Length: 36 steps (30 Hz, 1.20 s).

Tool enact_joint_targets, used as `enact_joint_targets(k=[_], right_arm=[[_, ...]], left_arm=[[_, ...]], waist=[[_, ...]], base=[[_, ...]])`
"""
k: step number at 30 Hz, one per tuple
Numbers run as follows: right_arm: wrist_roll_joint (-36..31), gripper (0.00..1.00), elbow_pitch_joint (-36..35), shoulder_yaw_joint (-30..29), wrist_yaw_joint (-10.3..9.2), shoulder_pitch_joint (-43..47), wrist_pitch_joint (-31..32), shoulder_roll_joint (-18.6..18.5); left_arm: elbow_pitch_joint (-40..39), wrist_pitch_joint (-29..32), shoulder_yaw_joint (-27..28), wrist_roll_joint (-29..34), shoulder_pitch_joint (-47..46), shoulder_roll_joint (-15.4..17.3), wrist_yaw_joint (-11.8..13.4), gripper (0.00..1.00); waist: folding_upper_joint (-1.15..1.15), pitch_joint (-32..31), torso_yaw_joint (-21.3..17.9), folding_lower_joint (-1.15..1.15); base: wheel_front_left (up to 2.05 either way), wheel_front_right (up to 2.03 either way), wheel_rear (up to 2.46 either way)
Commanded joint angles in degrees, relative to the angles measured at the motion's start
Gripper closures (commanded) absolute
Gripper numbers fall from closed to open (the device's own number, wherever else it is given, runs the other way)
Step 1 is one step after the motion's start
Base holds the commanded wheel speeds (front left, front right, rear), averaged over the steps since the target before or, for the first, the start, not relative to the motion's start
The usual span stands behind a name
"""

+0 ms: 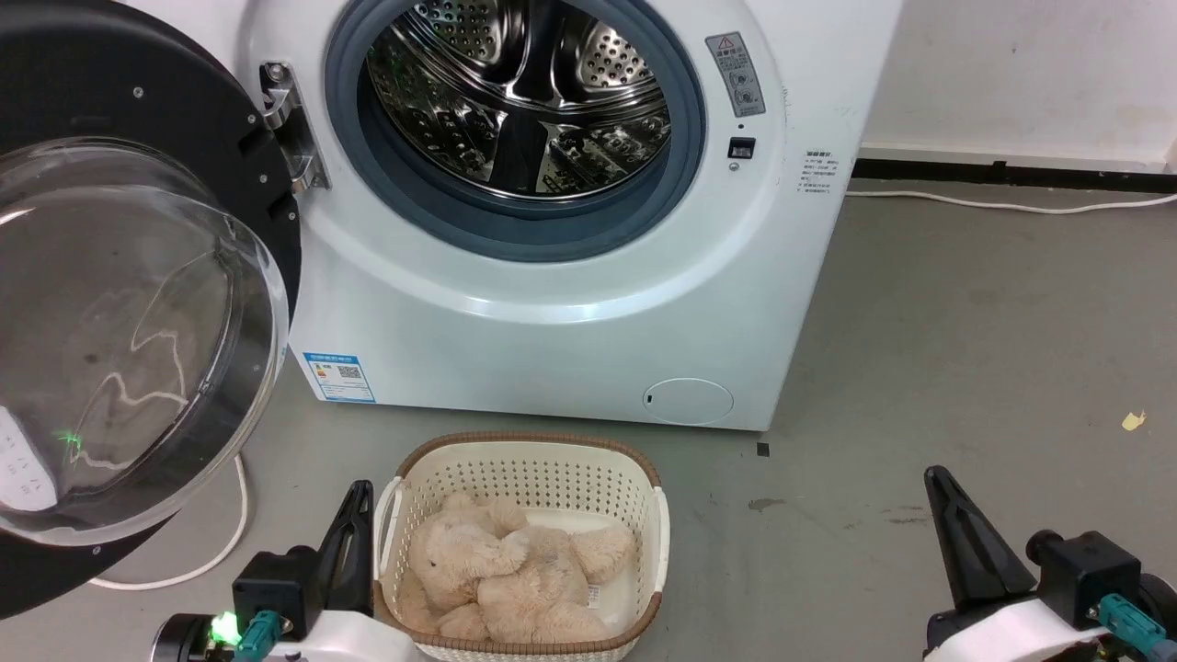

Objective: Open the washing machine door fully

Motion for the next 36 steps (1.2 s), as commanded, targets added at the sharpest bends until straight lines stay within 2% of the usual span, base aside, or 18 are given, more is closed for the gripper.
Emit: enact_joint_targets(k=[1,36], right_arm=[[-0.45,1.00,0.17,0.16,-0.03,-0.81,0.43,0.10],[-1.97,1.00,0.34,1.37,-0.04,-2.05,3.42,0.16]], left_arm=[[-0.21,0.34,0.33,0.84,-0.69,-0.36,-0.37,1.00],[-0.63,3.63,4.30,5.64,-1.66,-3.62,-3.22,1.00]], waist=[[0.00,-0.01,-0.01,0.00],[0.00,-0.38,-0.56,0.00]], base=[[0.00,0.00,0.00],[0.00,0.00,0.00]])
